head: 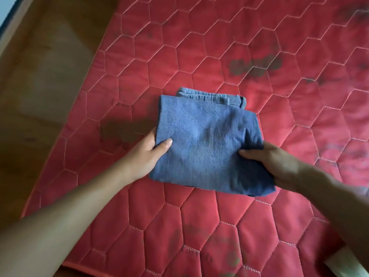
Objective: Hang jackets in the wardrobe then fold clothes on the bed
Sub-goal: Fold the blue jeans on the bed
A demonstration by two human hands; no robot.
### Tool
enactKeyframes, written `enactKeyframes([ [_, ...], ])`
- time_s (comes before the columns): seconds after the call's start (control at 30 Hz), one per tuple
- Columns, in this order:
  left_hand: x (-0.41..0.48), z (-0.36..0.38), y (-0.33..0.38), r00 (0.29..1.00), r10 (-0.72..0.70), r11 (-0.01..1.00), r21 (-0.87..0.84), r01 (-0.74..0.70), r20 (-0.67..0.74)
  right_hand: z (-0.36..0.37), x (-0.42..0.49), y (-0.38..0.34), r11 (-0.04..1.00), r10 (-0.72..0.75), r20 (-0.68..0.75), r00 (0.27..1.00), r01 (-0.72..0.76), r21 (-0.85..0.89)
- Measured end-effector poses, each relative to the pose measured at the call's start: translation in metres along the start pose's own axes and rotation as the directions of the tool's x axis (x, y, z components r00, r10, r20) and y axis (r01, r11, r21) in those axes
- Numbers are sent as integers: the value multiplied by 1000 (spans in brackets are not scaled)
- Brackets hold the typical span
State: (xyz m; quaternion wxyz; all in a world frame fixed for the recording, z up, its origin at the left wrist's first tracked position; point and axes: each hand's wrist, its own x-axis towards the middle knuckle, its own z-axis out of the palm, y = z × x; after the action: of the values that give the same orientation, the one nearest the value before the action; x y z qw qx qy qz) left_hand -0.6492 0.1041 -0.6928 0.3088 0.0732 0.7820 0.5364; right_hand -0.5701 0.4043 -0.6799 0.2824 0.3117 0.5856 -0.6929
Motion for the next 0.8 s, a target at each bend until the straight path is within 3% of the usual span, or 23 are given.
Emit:
enactKeyframes([
  [0.1, 22, 6, 3, 999, -3, 1000, 1, 3, 41, -4, 12, -2, 1000, -23, -73, 997, 23, 0],
  [0.17, 34, 3, 6, 1000, -11, 996, -92, 13, 15, -8, 16, -8, 996, -80, -70, 994, 83, 40],
  [0.3, 50, 4, -4, 986, -157, 970, -196, 145, -49, -5, 32, -3, 991, -133, -165, 977, 135, 1],
  [0.43, 52, 15, -3, 966, -195, 967, -196, 161, -171, 7, 33, 5, 973, -219, -320, 922, 182, -142],
  [0.53, 56, 14, 1, 969, -96, 991, -114, 71, -228, 7, 26, 4, 939, -326, -456, 828, 227, -259],
  [0.63, 69, 17, 7, 903, 40, 958, 272, 87, -428, 13, 28, -4, 753, -568, -451, 689, 212, -623],
  [0.7, 75, 28, 14, 861, 200, 835, 541, 99, -467, 26, 37, -4, 488, -770, -342, 539, 153, -859],
  [0.73, 78, 36, 14, 862, 309, 728, 683, 59, -403, 33, 45, 0, 347, -830, -237, 505, 135, -928],
  [0.8, 88, 50, 0, 864, 454, 473, 881, -24, -220, 41, 69, 12, 141, -816, -52, 575, 112, -984],
])
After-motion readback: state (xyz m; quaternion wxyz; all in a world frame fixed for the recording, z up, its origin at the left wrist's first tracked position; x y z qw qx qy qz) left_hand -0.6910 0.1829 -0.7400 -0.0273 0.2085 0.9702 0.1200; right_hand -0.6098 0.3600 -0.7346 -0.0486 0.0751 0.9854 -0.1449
